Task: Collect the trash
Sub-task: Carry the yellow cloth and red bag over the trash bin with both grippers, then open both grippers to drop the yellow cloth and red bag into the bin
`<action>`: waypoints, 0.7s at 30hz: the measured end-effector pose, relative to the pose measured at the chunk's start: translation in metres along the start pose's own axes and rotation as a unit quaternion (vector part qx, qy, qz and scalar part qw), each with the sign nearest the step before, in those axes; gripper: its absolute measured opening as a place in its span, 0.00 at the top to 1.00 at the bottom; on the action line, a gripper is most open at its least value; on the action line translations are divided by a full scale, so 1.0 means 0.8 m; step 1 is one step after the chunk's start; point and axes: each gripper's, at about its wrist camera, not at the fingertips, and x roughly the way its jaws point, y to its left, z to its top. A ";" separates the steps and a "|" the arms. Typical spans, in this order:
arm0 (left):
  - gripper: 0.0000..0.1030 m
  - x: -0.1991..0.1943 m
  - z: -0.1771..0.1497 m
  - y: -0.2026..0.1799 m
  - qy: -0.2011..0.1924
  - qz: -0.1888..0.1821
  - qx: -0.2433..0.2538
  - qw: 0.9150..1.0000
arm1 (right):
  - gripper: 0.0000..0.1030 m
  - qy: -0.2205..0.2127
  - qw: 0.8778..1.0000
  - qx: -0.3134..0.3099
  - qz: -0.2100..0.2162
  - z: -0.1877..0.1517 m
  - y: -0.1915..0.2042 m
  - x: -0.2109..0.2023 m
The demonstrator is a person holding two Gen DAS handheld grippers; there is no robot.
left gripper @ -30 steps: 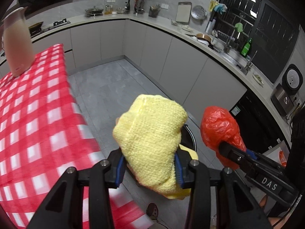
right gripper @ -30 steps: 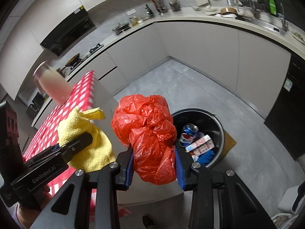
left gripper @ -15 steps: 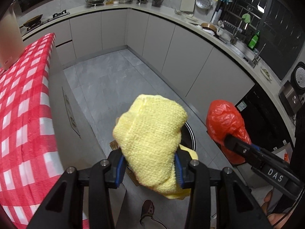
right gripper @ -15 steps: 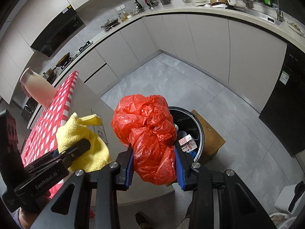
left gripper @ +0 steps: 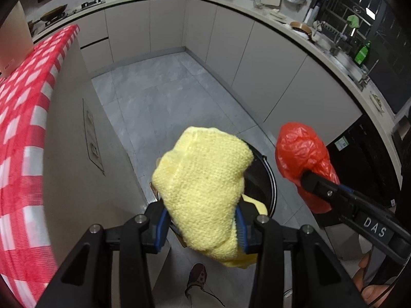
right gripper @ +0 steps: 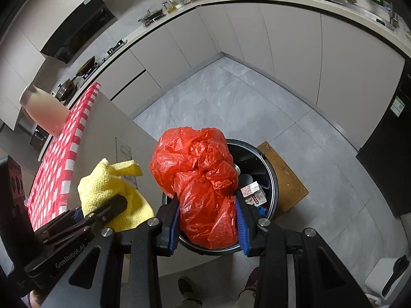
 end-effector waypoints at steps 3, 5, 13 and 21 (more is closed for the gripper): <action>0.55 0.018 -0.002 0.001 0.012 0.009 -0.010 1.000 | 0.62 0.016 1.000 -0.007 -0.001 0.008 -0.006 0.022; 0.54 0.032 -0.002 0.000 0.022 0.018 -0.017 0.999 | 0.61 0.027 1.000 -0.011 -0.003 0.011 -0.012 0.041; 0.33 0.086 -0.007 -0.002 0.058 0.063 -0.028 0.996 | 0.35 0.052 0.998 -0.023 -0.015 0.027 -0.035 0.100; 0.32 0.025 0.003 -0.001 -0.002 0.077 -0.056 0.995 | 0.35 0.008 1.000 -0.023 0.006 0.046 -0.040 0.060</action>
